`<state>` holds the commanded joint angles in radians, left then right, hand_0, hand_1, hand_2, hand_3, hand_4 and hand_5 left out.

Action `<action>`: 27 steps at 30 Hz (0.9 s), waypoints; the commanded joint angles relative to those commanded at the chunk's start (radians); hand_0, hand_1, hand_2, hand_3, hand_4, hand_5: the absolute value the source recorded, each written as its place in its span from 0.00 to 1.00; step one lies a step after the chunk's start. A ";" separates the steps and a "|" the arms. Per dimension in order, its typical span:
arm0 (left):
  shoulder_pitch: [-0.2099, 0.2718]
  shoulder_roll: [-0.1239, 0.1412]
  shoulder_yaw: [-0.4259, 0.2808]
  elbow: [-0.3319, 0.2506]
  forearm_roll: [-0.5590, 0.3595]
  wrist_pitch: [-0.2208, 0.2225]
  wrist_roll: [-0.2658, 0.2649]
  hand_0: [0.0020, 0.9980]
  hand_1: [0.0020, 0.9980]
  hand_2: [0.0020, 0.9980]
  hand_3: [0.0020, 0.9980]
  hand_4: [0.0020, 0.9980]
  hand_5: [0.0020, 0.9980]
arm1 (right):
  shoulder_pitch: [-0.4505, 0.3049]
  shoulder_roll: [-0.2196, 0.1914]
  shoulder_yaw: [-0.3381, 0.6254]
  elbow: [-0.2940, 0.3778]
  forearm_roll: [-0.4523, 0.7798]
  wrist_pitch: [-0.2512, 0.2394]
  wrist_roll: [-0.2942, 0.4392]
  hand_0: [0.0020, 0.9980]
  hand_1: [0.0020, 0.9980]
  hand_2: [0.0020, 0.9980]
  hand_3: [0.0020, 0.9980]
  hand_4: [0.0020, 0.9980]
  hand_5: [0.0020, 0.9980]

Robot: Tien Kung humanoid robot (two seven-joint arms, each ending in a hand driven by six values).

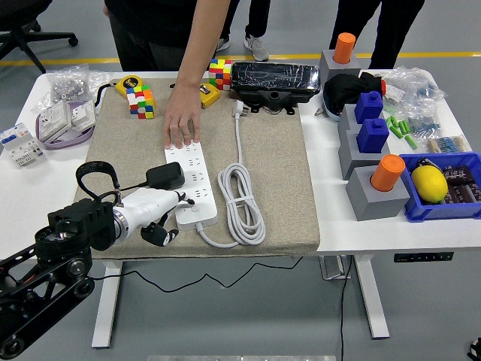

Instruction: Pick up the plug,place it near the board,insert it into the board,press the button

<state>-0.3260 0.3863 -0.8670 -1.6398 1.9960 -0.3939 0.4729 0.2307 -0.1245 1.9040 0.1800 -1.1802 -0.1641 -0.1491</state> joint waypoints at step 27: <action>-0.008 -0.005 0.010 0.000 -0.005 0.024 -0.013 0.15 0.01 0.12 0.85 0.59 0.00 | 0.002 -0.002 0.005 0.000 -0.003 0.000 0.001 0.78 0.72 0.72 0.75 1.00 0.92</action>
<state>-0.3341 0.3810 -0.8574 -1.6397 1.9908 -0.3703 0.4599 0.2327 -0.1270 1.9087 0.1800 -1.1830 -0.1638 -0.1483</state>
